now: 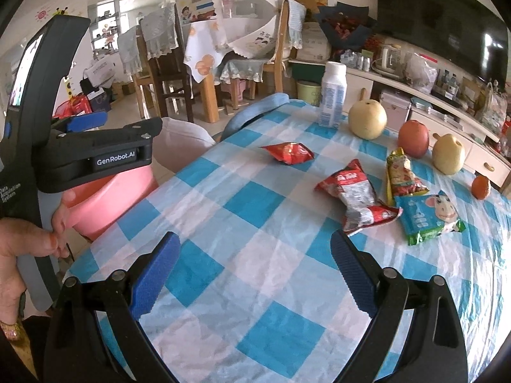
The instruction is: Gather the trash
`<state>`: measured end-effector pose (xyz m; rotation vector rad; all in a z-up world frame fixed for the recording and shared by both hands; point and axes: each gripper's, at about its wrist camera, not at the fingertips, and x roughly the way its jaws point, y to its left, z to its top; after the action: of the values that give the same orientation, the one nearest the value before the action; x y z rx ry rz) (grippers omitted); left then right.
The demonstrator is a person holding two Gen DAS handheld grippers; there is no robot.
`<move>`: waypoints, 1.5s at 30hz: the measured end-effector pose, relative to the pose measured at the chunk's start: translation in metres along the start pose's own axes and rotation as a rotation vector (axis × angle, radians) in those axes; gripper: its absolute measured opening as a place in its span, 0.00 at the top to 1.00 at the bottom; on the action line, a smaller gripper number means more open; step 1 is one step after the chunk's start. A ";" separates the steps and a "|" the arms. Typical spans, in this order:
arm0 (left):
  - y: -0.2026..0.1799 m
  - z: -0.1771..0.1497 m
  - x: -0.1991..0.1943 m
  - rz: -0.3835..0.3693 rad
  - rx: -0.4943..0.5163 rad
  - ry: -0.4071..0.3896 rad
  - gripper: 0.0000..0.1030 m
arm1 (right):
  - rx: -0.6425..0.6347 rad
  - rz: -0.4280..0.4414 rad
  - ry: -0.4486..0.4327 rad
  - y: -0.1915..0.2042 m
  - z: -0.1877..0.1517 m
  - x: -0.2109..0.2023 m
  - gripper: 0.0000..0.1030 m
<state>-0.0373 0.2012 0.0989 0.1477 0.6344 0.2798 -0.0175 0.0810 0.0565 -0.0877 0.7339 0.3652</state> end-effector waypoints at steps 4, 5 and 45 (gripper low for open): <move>-0.011 0.000 0.000 -0.005 0.022 -0.002 0.15 | -0.002 -0.017 0.004 -0.008 -0.003 -0.001 0.09; -0.014 0.000 0.000 -0.008 0.025 -0.002 0.15 | -0.001 -0.020 0.005 -0.009 -0.003 -0.001 0.09; -0.132 -0.003 0.008 -0.235 0.127 0.046 0.15 | 0.044 -0.205 -0.008 -0.112 -0.020 -0.021 0.09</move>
<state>-0.0049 0.0782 0.0625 0.1875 0.7084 0.0157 -0.0046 -0.0340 0.0504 -0.1187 0.7175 0.1537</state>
